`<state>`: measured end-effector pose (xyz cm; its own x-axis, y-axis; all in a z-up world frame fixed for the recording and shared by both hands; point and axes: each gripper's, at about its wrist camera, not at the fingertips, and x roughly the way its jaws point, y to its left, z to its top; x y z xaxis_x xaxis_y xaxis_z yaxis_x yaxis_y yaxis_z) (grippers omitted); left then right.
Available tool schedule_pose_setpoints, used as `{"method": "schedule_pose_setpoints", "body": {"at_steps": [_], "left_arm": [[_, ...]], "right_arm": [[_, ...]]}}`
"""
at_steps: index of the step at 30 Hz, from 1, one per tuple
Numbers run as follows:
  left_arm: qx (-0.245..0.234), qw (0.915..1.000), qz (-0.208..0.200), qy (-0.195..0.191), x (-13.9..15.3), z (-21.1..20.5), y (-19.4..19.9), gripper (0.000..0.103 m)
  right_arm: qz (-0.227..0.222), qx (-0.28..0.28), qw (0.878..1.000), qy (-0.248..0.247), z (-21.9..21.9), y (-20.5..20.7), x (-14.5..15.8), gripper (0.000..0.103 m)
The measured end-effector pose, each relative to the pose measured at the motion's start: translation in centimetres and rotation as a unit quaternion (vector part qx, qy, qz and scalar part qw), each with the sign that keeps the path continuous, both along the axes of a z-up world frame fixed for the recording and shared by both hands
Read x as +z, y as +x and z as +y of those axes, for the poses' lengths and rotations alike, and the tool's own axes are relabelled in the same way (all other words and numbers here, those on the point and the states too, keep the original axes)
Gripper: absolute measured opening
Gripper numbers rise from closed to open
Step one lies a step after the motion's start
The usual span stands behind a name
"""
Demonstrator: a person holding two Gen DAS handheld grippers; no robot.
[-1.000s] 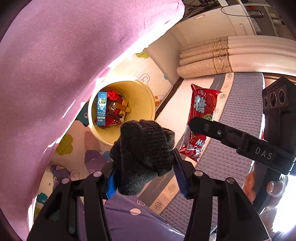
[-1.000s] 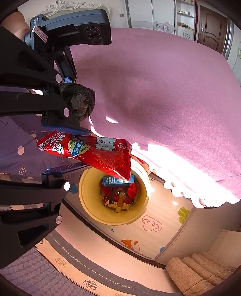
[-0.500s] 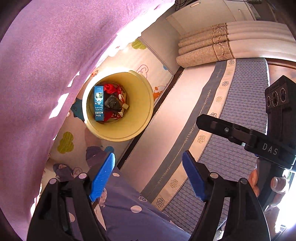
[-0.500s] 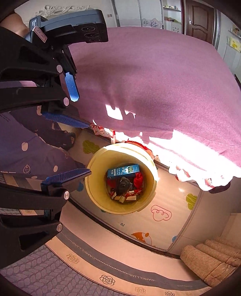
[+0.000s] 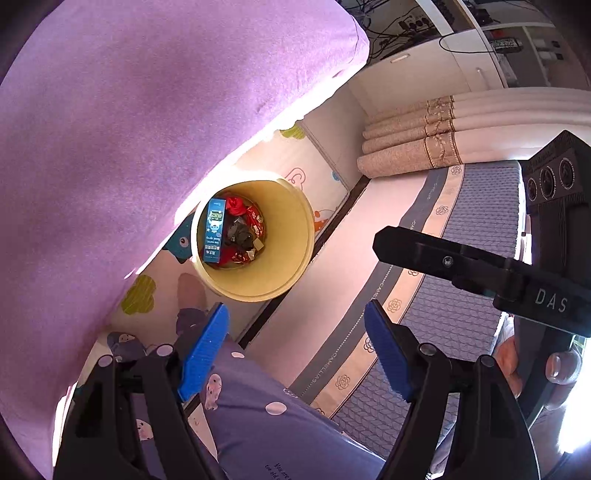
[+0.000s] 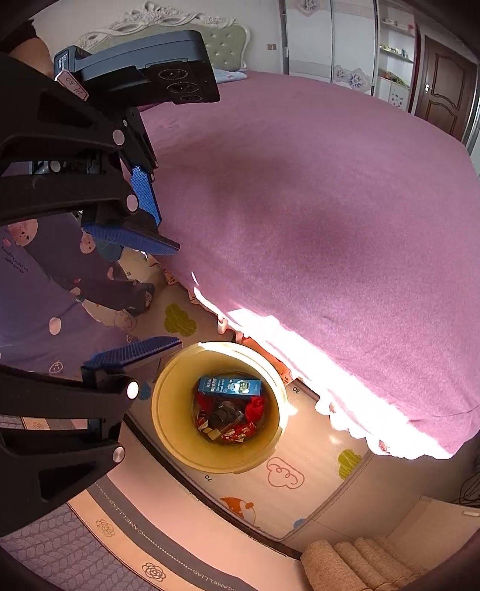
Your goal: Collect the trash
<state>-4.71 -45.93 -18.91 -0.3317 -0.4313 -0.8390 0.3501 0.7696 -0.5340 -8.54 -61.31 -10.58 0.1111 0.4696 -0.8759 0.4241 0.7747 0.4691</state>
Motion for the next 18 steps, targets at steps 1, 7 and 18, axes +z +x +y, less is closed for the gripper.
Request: {"method": "schedule_pose_setpoints", "body": {"at_steps": [1,7,18], "left_arm": [[0.010,0.9999,-0.004,0.002,0.3,1.0,0.2,0.075],[0.083,0.9952,-0.040,0.032,2.3,7.9,1.5,0.076],[0.232,0.9559,-0.150,0.099,7.9,19.1,1.9,0.085]], "right_arm": [[-0.005,0.014,1.000,0.002,0.9,0.9,0.3,0.045],[-0.040,0.093,0.995,0.016,7.5,5.7,2.4,0.046],[-0.112,0.212,0.971,-0.011,18.9,9.7,6.6,0.050]]}}
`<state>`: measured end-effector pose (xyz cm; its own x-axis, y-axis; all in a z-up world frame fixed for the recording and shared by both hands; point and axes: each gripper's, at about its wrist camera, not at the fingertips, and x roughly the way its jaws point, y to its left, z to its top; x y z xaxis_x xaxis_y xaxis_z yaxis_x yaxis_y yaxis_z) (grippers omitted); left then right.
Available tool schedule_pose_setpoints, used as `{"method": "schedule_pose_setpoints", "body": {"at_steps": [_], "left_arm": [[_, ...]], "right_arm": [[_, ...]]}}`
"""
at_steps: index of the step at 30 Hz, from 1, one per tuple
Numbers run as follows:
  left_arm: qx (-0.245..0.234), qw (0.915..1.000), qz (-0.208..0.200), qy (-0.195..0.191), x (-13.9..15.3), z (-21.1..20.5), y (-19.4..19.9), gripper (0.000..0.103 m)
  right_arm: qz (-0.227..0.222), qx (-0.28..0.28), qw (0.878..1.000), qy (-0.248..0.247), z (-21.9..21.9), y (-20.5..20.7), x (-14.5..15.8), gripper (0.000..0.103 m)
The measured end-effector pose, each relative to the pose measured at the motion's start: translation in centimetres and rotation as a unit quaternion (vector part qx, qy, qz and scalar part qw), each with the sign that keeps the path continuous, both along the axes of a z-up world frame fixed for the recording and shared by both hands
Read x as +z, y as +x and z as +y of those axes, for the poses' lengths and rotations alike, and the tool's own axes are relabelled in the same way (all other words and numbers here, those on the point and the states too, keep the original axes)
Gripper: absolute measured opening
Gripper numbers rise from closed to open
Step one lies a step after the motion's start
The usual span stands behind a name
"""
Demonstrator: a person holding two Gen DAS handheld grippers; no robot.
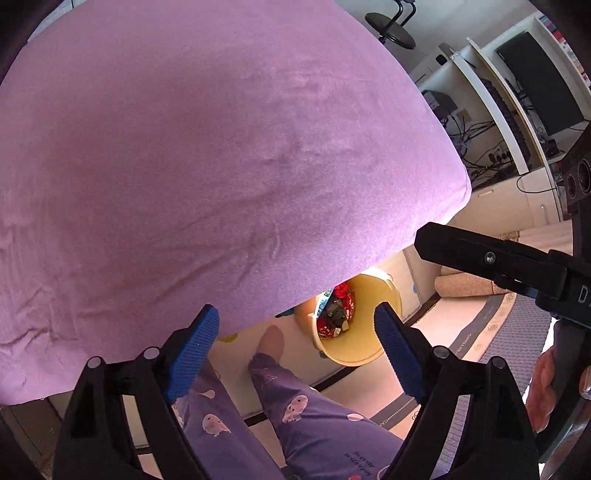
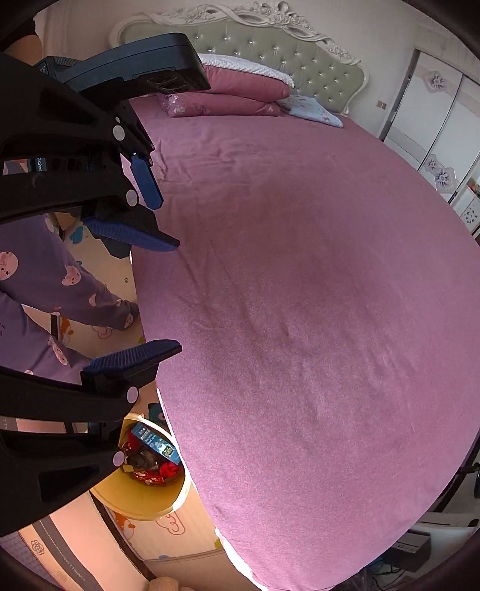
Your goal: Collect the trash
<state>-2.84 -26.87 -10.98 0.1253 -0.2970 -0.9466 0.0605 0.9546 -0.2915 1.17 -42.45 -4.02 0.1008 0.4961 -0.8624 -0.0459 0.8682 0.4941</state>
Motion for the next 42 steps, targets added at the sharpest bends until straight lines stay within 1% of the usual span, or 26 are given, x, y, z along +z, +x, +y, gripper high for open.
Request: {"method": "schedule_pose_setpoints", "body": {"at_steps": [2,4,7,10,12,14,15,17,18,19,24,26,30,32,34,39,42], "left_arm": [[0.010,0.9998,-0.010,0.012,0.6,0.9,-0.2,0.085],[0.021,0.9996,-0.014,0.011,0.9,1.8,-0.4,0.085],[0.034,0.9992,-0.019,0.010,1.6,2.9,-0.9,0.085],[0.050,0.9984,-0.026,0.005,2.6,3.9,-1.5,0.085],[0.060,0.9975,-0.036,0.005,3.8,4.6,-1.9,0.086],[0.069,0.9963,-0.046,0.020,5.2,5.4,-2.3,0.087],[0.073,0.9956,-0.053,0.026,6.0,5.7,-2.4,0.087],[0.084,0.9936,-0.070,0.029,7.9,6.7,-2.7,0.091],[0.093,0.9917,-0.081,0.037,9.0,7.2,-3.0,0.097],[0.103,0.9893,-0.094,0.043,10.1,7.7,-3.2,0.098],[0.140,0.9786,-0.139,0.060,15.1,10.3,-4.5,0.099],[0.153,0.9736,-0.156,0.068,16.8,11.1,-5.1,0.099],[0.180,0.9612,-0.183,0.101,19.5,12.4,-6.3,0.099],[0.192,0.9539,-0.196,0.123,20.6,12.9,-6.9,0.099],[0.198,0.9483,-0.207,0.136,21.4,13.4,-7.3,0.099],[0.218,0.9403,-0.222,0.138,22.5,14.7,-7.3,0.099],[0.229,0.9350,-0.228,0.146,22.9,15.1,-7.0,0.099]], "right_arm": [[-0.006,0.019,1.000,-0.005,1.5,-0.1,0.4,0.050],[-0.014,0.029,0.999,-0.009,2.5,-0.2,0.9,0.050],[-0.020,0.026,0.999,-0.006,3.4,-0.3,1.7,0.050],[-0.034,0.019,0.999,-0.005,3.9,-0.3,3.2,0.051],[-0.048,0.014,0.999,-0.006,4.1,-0.5,4.7,0.054],[-0.066,0.009,0.998,-0.006,4.4,-0.7,6.3,0.060],[-0.072,0.008,0.997,-0.005,4.6,-0.9,7.0,0.060],[-0.082,0.008,0.997,-0.002,4.9,-1.2,8.5,0.063],[-0.091,0.007,0.996,-0.001,5.2,-1.3,9.3,0.064],[-0.098,0.005,0.995,-0.004,5.3,-1.4,10.0,0.067],[-0.134,0.000,0.991,-0.020,6.0,-1.7,13.8,0.076],[-0.147,0.002,0.989,-0.017,6.6,-2.1,15.0,0.079],[-0.173,0.006,0.985,-0.015,7.8,-3.0,16.8,0.084],[-0.185,0.007,0.983,-0.013,8.3,-3.3,17.6,0.088],[-0.194,0.000,0.981,-0.009,8.5,-3.6,18.2,0.088],[-0.205,0.014,0.979,-0.009,9.9,-3.1,18.8,0.089],[-0.213,0.023,0.977,-0.007,10.8,-2.9,19.2,0.089]]}}
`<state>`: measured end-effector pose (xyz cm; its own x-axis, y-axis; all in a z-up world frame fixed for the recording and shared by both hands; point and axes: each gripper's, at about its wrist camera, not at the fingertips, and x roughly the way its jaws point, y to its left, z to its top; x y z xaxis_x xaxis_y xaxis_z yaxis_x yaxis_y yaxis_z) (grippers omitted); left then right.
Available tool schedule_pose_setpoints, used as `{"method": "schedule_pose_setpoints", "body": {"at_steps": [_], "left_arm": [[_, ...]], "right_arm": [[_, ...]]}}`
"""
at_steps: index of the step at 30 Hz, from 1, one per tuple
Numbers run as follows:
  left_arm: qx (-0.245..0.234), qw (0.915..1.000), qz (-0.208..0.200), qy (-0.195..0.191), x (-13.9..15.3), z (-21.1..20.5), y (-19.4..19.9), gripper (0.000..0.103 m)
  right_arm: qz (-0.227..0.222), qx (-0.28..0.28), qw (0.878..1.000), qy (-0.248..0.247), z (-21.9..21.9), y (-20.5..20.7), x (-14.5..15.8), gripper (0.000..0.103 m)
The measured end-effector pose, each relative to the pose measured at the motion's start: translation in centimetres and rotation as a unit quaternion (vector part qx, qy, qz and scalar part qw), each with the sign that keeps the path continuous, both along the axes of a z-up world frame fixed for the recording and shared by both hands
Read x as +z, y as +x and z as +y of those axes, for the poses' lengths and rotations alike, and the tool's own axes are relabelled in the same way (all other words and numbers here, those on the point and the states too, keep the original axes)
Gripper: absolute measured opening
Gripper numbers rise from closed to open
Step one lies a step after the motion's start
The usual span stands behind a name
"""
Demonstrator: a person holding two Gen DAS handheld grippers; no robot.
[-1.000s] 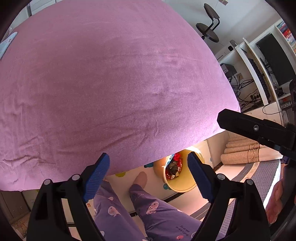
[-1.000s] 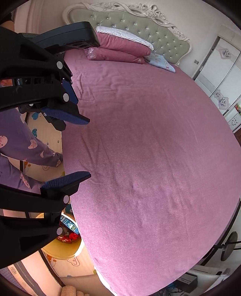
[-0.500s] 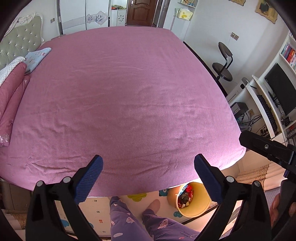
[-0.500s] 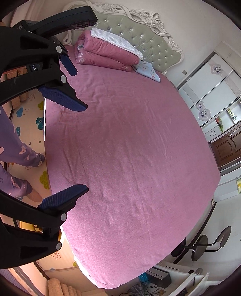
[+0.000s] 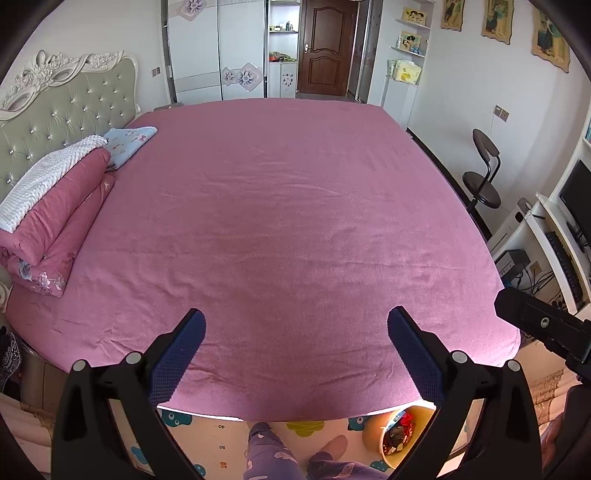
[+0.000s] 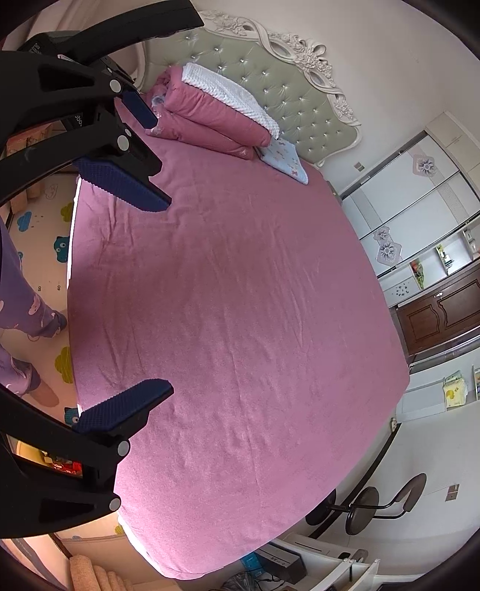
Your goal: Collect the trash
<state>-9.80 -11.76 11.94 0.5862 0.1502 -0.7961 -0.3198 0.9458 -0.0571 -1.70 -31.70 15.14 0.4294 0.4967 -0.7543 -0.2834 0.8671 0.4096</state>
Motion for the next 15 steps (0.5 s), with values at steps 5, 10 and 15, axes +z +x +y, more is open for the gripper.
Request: {"method": "schedule_pose_setpoints", "body": {"at_steps": [5,10,15], "left_arm": [[0.012,0.9999,-0.012,-0.003,0.6,1.1,0.4,0.099],[0.019,0.9994,-0.020,-0.019,0.7,2.2,0.5,0.099],[0.016,0.9995,-0.015,-0.023,0.6,2.9,1.0,0.099]], "right_arm": [[-0.009,-0.001,1.000,0.003,0.7,0.3,0.3,0.089],[-0.015,-0.010,1.000,0.011,0.9,0.8,0.5,0.089],[-0.019,-0.019,1.000,0.012,1.2,1.1,0.6,0.089]]}}
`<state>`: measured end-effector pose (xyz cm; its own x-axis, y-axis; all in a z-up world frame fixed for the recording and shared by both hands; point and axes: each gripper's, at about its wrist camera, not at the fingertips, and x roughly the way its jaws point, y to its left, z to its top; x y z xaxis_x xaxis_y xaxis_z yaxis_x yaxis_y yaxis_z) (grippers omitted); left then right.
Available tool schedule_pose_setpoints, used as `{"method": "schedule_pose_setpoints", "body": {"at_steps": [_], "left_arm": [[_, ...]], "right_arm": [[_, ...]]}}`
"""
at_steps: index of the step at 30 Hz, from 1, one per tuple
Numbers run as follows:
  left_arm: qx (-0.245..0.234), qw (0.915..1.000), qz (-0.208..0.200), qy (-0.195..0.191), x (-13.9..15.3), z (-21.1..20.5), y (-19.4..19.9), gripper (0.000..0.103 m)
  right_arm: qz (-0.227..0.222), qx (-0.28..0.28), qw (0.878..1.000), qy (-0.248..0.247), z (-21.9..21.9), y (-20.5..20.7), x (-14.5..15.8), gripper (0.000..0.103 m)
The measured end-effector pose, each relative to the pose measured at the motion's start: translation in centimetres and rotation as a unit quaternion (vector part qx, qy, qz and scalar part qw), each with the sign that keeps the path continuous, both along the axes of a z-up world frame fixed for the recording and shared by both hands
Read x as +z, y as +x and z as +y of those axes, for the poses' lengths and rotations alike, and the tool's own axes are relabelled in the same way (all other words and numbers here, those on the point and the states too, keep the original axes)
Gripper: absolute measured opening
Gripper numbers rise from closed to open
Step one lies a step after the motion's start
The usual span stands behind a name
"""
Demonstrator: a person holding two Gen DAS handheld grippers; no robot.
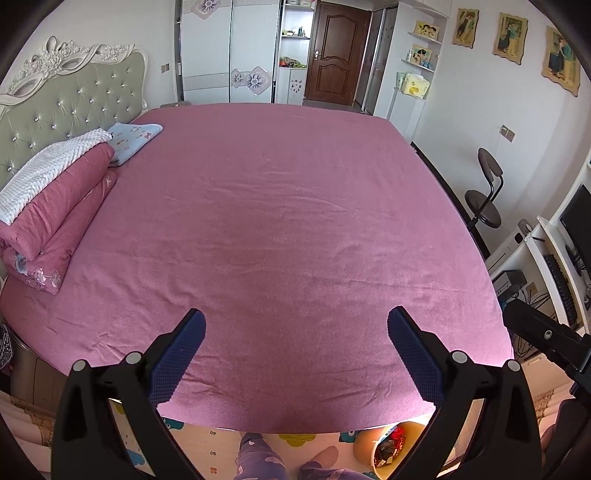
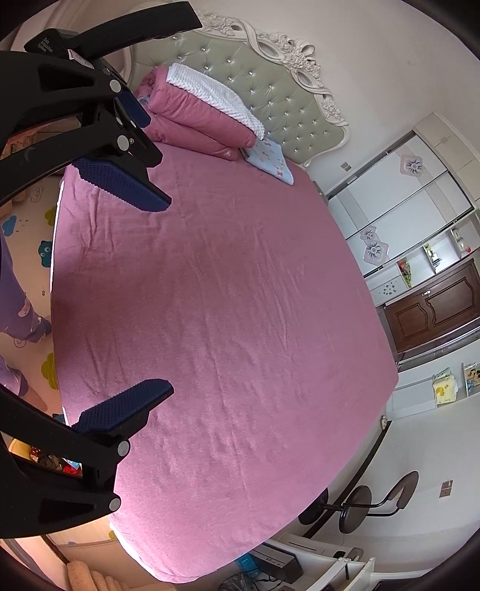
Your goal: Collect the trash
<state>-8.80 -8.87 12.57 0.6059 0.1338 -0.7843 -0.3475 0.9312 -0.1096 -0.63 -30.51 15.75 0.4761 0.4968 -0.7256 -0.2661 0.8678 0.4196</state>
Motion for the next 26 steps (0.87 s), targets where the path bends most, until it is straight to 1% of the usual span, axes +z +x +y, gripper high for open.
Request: {"method": "schedule_pose_setpoints", "body": {"at_steps": [9,16,20,26], "left_arm": [[-0.005,1.0000,0.002,0.008,-0.1,0.7,0.8,0.099],[0.000,0.9998,0.017,0.013,-0.6,1.3,1.1,0.099],[0.001,0.9997,0.023,0.007,-0.9,1.8,1.3,0.099],[0.004,0.9996,0.026,0.008,-0.9,2.3,1.3,0.099]], "right_arm": [[-0.003,0.007,1.000,-0.003,1.1,0.1,-0.2,0.089],[-0.002,0.007,1.000,-0.004,1.6,0.1,-0.3,0.089],[-0.001,0.008,1.000,-0.004,1.9,0.1,-0.4,0.089],[-0.004,0.012,1.000,-0.005,2.5,0.3,-0.2,0.089]]}}
